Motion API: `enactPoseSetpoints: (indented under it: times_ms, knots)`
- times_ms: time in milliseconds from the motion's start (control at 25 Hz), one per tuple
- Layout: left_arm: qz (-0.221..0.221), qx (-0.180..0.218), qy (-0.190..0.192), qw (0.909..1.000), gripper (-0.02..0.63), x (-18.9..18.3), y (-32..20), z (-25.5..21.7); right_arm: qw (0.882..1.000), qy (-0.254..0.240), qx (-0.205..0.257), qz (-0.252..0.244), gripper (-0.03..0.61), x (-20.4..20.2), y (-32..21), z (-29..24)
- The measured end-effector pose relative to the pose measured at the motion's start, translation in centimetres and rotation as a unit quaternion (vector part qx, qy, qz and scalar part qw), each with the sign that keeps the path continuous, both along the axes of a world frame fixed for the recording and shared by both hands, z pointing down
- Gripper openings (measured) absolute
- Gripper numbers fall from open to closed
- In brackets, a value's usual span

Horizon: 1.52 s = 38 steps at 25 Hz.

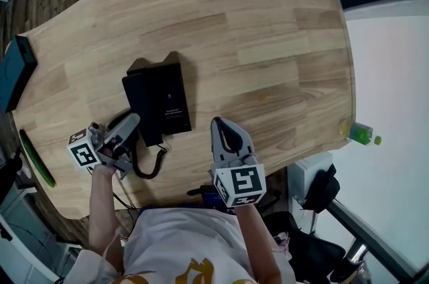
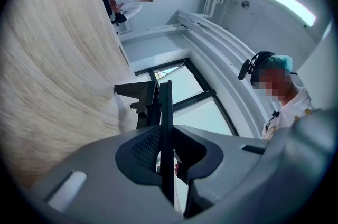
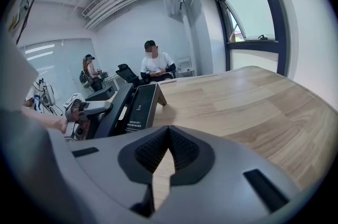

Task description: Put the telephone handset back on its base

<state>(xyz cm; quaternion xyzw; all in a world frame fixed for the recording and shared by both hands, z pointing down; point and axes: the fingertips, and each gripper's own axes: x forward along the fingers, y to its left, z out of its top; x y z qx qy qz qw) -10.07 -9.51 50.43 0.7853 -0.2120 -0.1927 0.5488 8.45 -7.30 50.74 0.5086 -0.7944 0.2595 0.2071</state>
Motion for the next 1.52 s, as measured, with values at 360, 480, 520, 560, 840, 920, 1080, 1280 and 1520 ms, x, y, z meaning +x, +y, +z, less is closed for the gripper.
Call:
enactPoseSetpoints:
  times_ms: [360,480,520,560,840,920,1080,1280,1520]
  knots:
    - [0.002,0.003,-0.012,0.9999,0.069,-0.1,-0.8,0.3,1.0,-0.002,-0.002,-0.002,0.003,0.0,-0.1,0.4]
    - [0.006,0.003,-0.013,0.9999,0.069,0.2,-0.9,0.3,1.0,-0.003,-0.003,-0.002,0.003,-0.1,-0.1,0.4]
    - [0.006,0.004,-0.013,0.9999,0.069,0.2,-0.9,0.2,1.0,-0.004,-0.003,-0.002,0.003,-0.1,-0.1,0.4]
    - [0.006,0.004,-0.013,0.9999,0.069,0.2,-1.0,0.2,1.0,-0.004,-0.004,-0.002,0.003,-0.1,-0.1,0.5]
    - [0.01,0.008,-0.029,0.9995,0.069,0.2,-1.0,0.3,1.0,-0.005,-0.008,-0.003,0.003,0.1,-0.1,0.8]
    - [0.008,0.008,-0.031,0.9995,0.069,0.2,-1.1,0.3,1.0,-0.005,-0.008,-0.003,0.003,0.0,-0.1,0.8]
    - [0.006,0.012,-0.029,0.9995,0.069,0.5,-1.3,0.3,1.0,-0.005,-0.01,-0.004,0.003,0.0,-0.1,1.0]
    - [0.006,0.017,-0.039,0.9991,0.069,0.5,-1.2,0.4,1.0,-0.008,-0.01,-0.006,0.003,-0.1,-0.1,0.9]
    - [-0.001,0.015,-0.059,0.9982,0.069,0.7,-1.0,0.5,1.0,-0.011,-0.01,-0.004,0.003,0.0,-0.1,0.8]
